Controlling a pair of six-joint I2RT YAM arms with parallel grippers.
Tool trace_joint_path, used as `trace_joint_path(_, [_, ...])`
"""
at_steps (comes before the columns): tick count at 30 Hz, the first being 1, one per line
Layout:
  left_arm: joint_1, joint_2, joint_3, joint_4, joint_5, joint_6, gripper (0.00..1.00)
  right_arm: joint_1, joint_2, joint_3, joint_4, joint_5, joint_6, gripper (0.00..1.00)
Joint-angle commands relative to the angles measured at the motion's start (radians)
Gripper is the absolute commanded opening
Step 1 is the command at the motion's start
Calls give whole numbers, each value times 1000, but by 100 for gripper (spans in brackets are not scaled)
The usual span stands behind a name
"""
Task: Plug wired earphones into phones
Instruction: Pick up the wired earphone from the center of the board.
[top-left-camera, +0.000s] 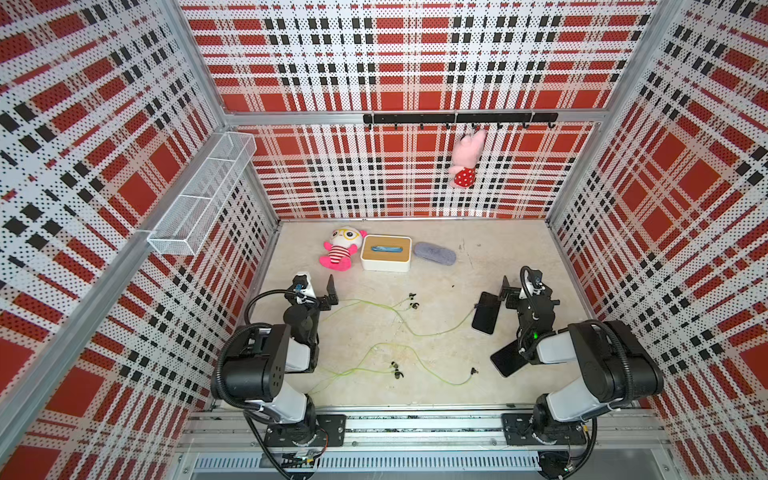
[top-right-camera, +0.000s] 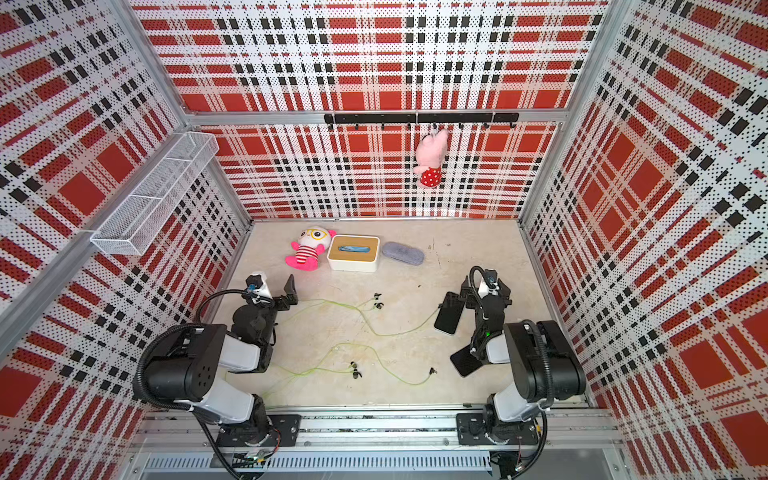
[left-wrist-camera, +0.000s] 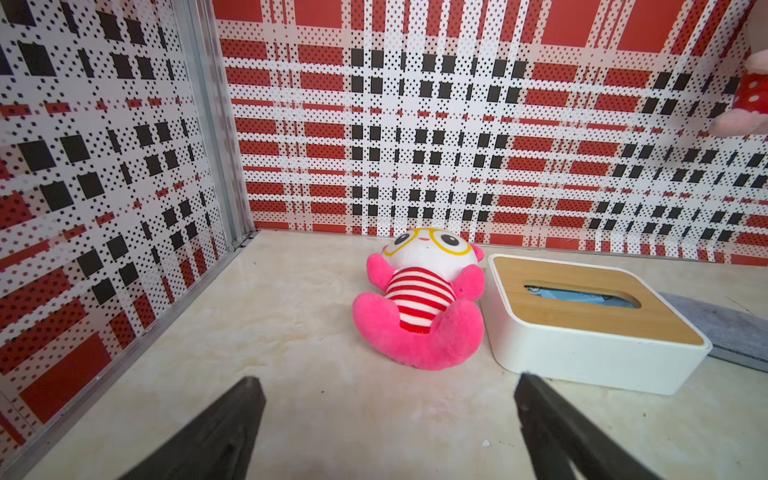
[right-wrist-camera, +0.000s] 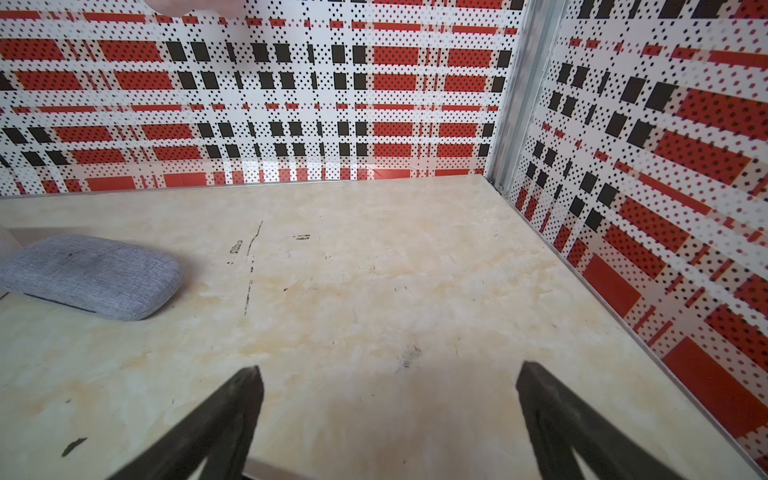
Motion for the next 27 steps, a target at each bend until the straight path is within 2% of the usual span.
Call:
trace_joint_path(1, [2, 8, 3, 36, -13, 0, 98, -8, 12, 10, 29, 10, -3, 100])
trace_joint_path(23, [2, 9, 3, 36, -14, 1, 98, -7, 12, 10, 27, 3, -3, 100])
trace_joint_path(26, [-9, 5, 4, 33, -41, 5, 98, -6, 5, 1, 41, -14, -15, 100])
trace_joint_path(27, [-24, -9, 8, 13, -70, 13, 98, -1, -30, -8, 33, -55, -35, 100])
